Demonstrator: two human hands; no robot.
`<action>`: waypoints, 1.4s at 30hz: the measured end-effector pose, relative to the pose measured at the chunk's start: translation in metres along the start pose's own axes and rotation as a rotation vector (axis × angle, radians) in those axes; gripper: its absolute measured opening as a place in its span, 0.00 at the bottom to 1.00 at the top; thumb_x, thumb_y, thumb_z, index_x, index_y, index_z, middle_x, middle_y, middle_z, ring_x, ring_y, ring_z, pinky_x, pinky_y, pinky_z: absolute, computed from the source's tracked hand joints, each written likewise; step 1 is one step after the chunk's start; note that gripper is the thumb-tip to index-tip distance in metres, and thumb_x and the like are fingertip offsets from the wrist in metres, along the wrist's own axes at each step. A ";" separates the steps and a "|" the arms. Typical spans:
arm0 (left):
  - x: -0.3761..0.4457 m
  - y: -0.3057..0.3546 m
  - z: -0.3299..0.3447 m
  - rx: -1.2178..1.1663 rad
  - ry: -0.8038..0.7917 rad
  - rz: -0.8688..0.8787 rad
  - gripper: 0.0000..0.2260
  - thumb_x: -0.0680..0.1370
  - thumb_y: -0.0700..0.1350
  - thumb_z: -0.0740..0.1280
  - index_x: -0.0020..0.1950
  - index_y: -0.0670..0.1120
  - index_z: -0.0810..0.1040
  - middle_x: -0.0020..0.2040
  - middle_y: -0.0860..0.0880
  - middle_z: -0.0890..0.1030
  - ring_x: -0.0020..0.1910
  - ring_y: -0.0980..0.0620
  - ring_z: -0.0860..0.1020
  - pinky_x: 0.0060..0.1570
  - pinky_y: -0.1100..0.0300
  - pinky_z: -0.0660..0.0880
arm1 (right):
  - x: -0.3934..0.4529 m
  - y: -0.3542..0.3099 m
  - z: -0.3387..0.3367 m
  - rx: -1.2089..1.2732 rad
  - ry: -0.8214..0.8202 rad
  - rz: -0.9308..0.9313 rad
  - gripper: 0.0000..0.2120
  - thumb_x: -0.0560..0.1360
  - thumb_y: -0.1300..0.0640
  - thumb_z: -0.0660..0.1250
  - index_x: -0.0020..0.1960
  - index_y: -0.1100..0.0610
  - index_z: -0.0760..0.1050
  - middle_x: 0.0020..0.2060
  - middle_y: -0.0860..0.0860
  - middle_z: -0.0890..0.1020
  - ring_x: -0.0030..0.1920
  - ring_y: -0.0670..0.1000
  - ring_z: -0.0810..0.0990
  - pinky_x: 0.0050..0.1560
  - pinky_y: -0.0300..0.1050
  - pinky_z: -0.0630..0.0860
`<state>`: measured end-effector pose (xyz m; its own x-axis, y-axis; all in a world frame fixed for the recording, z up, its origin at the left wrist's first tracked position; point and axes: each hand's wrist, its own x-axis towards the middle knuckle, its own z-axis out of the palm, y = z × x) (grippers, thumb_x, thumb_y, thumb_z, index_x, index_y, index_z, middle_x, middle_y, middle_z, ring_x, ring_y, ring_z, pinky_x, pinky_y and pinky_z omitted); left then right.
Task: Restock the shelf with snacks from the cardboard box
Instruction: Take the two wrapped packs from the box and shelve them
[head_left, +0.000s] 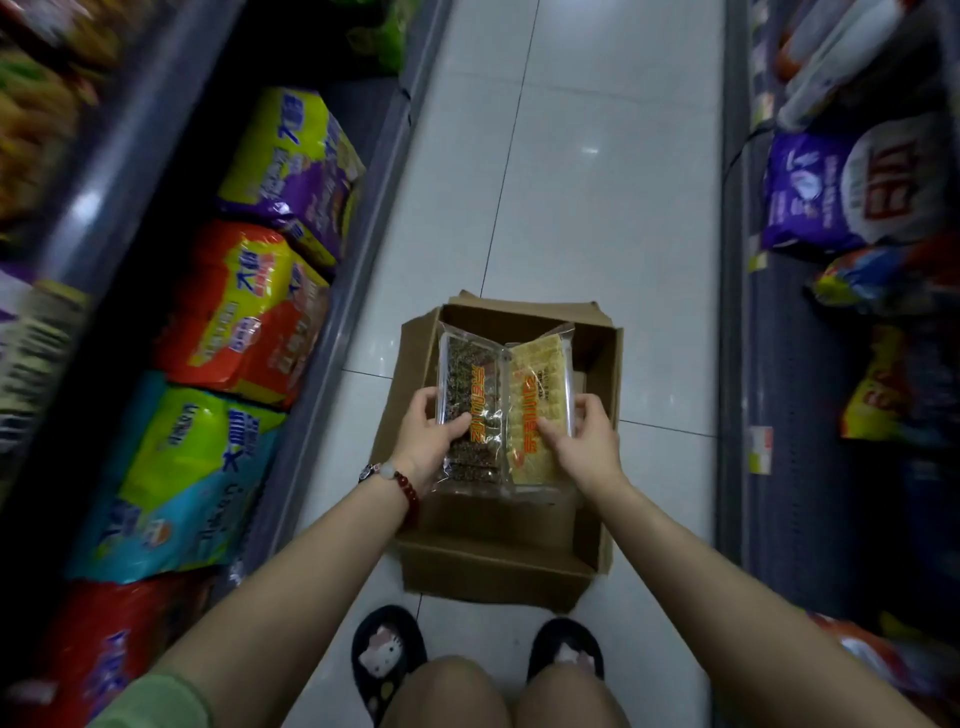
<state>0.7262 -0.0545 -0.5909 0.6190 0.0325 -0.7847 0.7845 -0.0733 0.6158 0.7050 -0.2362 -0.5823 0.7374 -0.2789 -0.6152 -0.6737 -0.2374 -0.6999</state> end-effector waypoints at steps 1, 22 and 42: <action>-0.020 0.012 -0.004 -0.003 0.010 0.004 0.25 0.74 0.41 0.70 0.67 0.51 0.66 0.53 0.43 0.81 0.56 0.42 0.80 0.60 0.36 0.72 | -0.016 -0.017 -0.007 -0.008 -0.002 -0.007 0.19 0.75 0.57 0.68 0.62 0.55 0.66 0.56 0.52 0.80 0.44 0.46 0.79 0.36 0.35 0.75; -0.373 0.215 -0.096 -0.346 0.264 0.174 0.34 0.64 0.49 0.76 0.67 0.53 0.66 0.62 0.38 0.75 0.59 0.40 0.77 0.62 0.39 0.72 | -0.281 -0.347 -0.107 -0.135 -0.279 -0.259 0.20 0.76 0.56 0.68 0.65 0.57 0.67 0.55 0.55 0.80 0.47 0.52 0.82 0.42 0.45 0.80; -0.572 0.171 -0.145 -0.610 0.554 0.397 0.27 0.70 0.31 0.72 0.65 0.46 0.67 0.51 0.42 0.80 0.50 0.48 0.79 0.61 0.52 0.73 | -0.428 -0.399 -0.073 -0.373 -0.564 -0.671 0.16 0.71 0.49 0.72 0.55 0.50 0.70 0.51 0.50 0.81 0.50 0.52 0.82 0.52 0.57 0.80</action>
<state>0.5118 0.0589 -0.0262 0.6532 0.6026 -0.4585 0.2967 0.3533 0.8872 0.6543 -0.0899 -0.0131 0.8252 0.4907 -0.2797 -0.0013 -0.4936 -0.8697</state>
